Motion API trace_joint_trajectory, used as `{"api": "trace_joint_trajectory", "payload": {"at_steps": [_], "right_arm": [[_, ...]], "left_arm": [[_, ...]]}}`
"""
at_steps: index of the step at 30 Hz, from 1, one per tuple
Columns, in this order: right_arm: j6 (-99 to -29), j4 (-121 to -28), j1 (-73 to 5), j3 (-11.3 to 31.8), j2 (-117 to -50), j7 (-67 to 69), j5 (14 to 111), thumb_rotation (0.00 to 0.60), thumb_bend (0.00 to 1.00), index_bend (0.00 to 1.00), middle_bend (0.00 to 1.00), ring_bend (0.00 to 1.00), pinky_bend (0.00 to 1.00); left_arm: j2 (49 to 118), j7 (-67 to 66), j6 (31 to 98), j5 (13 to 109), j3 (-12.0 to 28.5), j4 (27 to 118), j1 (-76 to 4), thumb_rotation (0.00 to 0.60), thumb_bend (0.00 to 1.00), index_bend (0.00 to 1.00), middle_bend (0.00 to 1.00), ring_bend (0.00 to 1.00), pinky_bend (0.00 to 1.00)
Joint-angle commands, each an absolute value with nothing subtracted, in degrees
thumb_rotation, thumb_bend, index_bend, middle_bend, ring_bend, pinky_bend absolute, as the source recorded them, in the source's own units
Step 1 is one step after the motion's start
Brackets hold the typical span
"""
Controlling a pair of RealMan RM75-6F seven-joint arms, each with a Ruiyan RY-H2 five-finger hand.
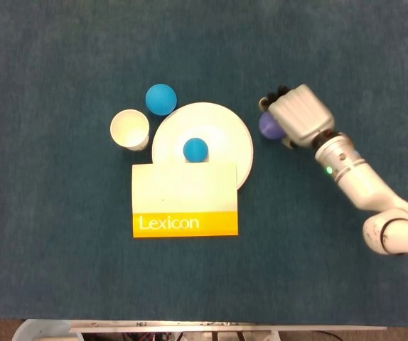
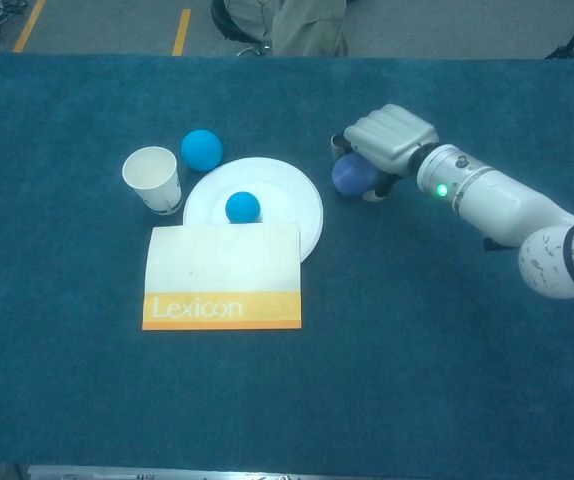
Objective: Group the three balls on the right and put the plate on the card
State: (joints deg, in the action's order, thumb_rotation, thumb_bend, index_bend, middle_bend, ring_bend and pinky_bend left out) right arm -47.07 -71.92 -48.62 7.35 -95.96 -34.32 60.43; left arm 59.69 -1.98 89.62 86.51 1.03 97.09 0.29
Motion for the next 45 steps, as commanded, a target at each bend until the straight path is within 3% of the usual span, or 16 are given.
{"api": "trace_joint_trajectory", "payload": {"at_steps": [1,13,22,37,45], "right_arm": [[-47.27,-71.46,-48.42,7.87,-95.05,-33.76,59.67,0.600,0.21,0.42,0.38,0.29,0.64],[-45.03,-69.08,-48.89,7.35,-94.27,-35.18,55.37,0.600,0.21,0.42,0.36,0.29,0.61],[-44.88,-72.54,-48.98,6.82,-92.12,-34.52,54.98,0.600,0.21,0.22,0.27,0.21,0.48],[-49.13,-87.11,-47.46,6.51,-84.73,-29.02,62.80,0.600,0.21,0.21,0.26,0.20,0.48],[-47.39,-91.41,-49.04,6.56,-85.03,-25.55,67.64,0.600,0.20,0.24,0.28,0.20,0.48]], "left_arm": [[59.90,-2.14,89.26,86.63,1.05,97.11,0.02,0.600,0.44,0.34,0.31,0.27,0.22],[60.12,-2.93,88.41,86.31,1.08,97.45,-0.36,0.600,0.44,0.34,0.31,0.27,0.22],[59.87,-3.40,88.46,85.94,1.20,97.92,-0.27,0.600,0.44,0.34,0.31,0.27,0.21],[60.12,-3.72,87.84,86.48,1.20,98.56,-0.89,0.600,0.44,0.34,0.31,0.27,0.21],[61.07,-3.59,86.92,86.19,1.23,98.25,-1.39,0.600,0.44,0.34,0.31,0.27,0.21]]}}
